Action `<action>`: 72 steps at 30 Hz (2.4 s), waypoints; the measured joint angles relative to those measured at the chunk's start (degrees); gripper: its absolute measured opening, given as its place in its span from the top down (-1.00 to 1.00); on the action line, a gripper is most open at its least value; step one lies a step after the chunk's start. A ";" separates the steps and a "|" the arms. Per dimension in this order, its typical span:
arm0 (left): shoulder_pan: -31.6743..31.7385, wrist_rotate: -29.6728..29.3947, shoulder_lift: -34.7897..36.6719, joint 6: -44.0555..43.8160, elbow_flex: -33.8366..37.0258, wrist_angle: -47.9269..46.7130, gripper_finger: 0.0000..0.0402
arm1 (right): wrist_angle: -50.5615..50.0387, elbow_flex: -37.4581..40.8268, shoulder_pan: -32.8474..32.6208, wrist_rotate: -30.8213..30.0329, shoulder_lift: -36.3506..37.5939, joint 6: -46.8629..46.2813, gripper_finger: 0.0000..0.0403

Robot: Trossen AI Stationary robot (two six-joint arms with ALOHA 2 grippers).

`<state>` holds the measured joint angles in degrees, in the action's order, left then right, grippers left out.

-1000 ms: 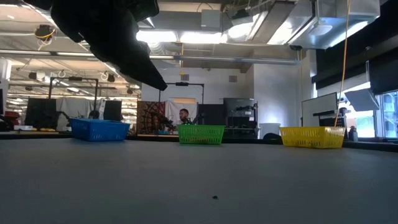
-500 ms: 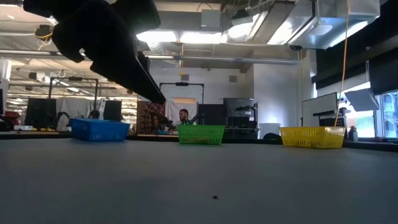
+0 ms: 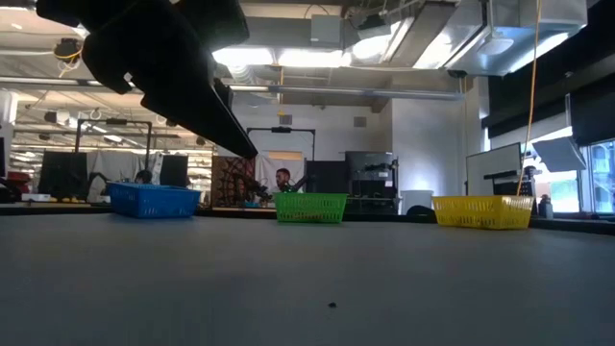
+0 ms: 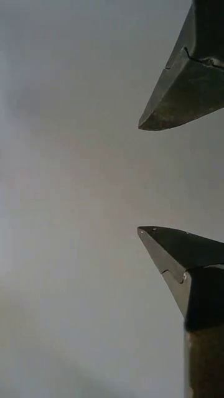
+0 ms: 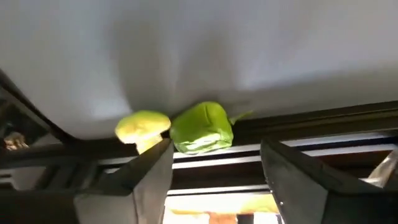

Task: Sort produce into baskets
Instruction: Put the green chili pepper into the yellow bin

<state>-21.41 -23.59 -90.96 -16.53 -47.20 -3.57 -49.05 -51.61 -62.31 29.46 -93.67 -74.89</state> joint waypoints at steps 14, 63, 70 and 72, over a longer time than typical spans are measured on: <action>0.00 0.00 0.04 0.43 0.00 0.24 -0.30 | -0.01 -0.46 0.22 1.16 -5.34 3.83 0.38; 0.07 0.00 0.07 1.83 0.00 -0.33 -0.30 | -2.75 -9.97 20.74 -26.27 -5.11 15.74 -0.04; 0.07 0.00 0.07 1.49 0.00 -0.39 -0.30 | -2.76 -9.99 19.87 -25.14 -2.82 16.83 -0.24; 0.07 0.02 0.09 1.33 0.00 -0.46 -0.30 | -2.67 -10.02 19.15 -26.87 -1.60 16.50 -0.24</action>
<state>-21.34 -23.57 -90.87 -15.20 -47.20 -4.04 -51.72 -61.63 -43.16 2.59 -95.28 -58.39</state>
